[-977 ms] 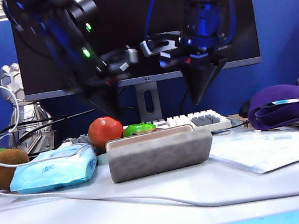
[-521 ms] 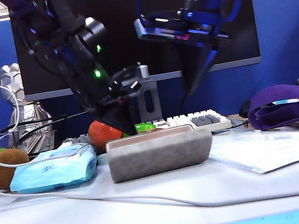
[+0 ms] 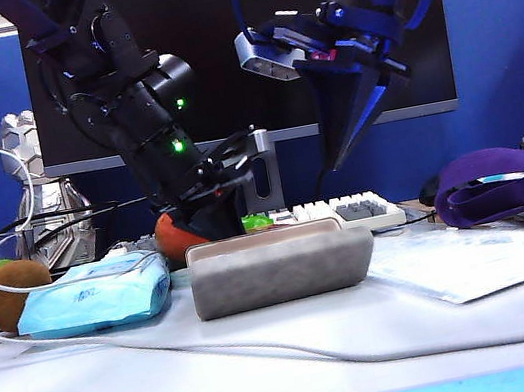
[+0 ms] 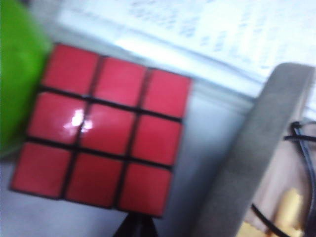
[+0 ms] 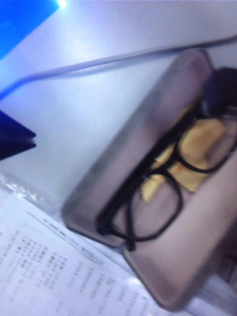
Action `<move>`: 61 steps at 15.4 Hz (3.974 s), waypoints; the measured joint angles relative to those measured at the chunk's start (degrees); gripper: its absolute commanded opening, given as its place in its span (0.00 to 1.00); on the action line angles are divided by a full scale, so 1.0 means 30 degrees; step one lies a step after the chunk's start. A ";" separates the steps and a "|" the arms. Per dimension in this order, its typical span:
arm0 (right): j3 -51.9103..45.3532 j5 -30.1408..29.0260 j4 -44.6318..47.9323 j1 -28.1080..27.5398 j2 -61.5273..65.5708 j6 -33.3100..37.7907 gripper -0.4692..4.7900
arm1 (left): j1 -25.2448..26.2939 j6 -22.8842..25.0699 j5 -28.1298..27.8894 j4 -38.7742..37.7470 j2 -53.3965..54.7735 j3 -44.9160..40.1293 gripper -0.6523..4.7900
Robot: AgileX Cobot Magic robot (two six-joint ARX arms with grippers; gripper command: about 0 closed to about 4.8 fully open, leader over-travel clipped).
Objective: Pick up the glasses, fold the temples of the glasses, place the glasses into the glasses case, and finally close the glasses case.
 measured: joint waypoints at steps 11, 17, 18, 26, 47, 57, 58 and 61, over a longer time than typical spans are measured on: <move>-0.0080 0.0007 -0.0466 0.0000 0.0058 -0.0255 0.08 | -0.0022 0.0845 0.3541 -0.2616 -0.0015 0.0029 0.11; -0.0605 -0.0743 0.0481 0.0000 0.0984 -0.1260 0.08 | -0.0029 0.0845 0.4867 -0.3184 -0.0925 0.0029 0.11; -0.1231 -0.1494 0.1253 0.0000 0.1268 -0.1552 0.08 | -0.0029 0.0845 0.4983 -0.3198 -0.0933 0.0029 0.11; -0.4197 -0.2594 0.6360 0.0051 0.1464 -0.1698 0.08 | -0.0015 0.0860 0.5122 -0.3330 -0.0940 0.0022 0.11; -0.4182 -0.3395 0.6390 -0.0175 -0.0372 -0.2178 0.08 | 0.0153 0.0845 0.3453 -0.3300 -0.0794 -0.0015 0.11; -0.7606 -0.4634 1.0936 -0.0444 -0.0350 0.1137 0.08 | 0.0976 0.1151 0.2994 -0.5355 -0.0954 0.0022 0.11; -0.8080 -0.4634 1.1999 -0.0437 -0.0350 0.1588 0.08 | 0.0882 0.1166 0.3111 -0.5348 -0.0954 0.0022 0.11; -0.8939 -0.4619 1.4047 -0.0444 -0.0321 0.1953 0.08 | 0.0816 0.1209 0.3184 -0.5348 -0.0954 0.0022 0.11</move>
